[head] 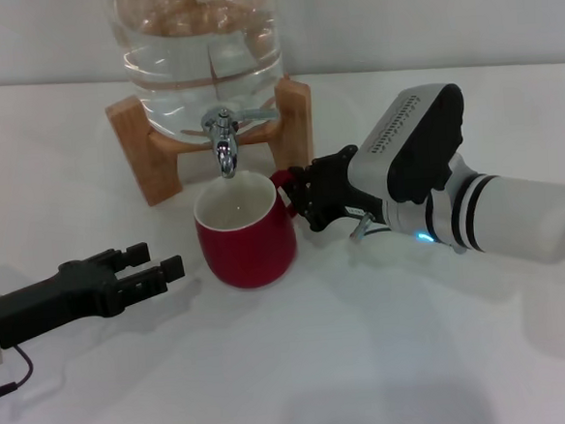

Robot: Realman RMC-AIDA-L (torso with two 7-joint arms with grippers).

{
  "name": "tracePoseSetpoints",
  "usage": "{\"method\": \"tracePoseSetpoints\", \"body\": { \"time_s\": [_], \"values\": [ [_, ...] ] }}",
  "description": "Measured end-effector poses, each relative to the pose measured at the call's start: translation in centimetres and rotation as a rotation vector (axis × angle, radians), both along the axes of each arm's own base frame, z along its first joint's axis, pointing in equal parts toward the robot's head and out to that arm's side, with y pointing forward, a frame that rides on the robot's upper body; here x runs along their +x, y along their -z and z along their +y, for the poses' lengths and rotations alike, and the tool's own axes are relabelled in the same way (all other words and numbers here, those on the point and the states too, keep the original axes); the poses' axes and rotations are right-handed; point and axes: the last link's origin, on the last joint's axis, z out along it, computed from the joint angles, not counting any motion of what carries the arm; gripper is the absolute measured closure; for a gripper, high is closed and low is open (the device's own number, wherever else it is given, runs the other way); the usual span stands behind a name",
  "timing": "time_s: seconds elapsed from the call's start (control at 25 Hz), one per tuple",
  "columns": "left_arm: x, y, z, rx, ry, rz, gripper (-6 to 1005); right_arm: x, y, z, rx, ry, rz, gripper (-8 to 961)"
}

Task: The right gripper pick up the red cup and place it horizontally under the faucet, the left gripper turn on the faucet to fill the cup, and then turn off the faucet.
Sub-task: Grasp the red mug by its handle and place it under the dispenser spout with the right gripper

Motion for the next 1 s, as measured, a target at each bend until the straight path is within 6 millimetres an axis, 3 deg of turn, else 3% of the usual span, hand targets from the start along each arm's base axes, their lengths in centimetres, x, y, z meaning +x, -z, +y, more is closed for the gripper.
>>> {"method": "tracePoseSetpoints", "body": {
  "time_s": [1.0],
  "values": [
    [-0.04,0.05,-0.17,-0.009,-0.007,-0.006,236,-0.11,0.07,-0.02,-0.005,0.023,0.023,840]
  ]
}}
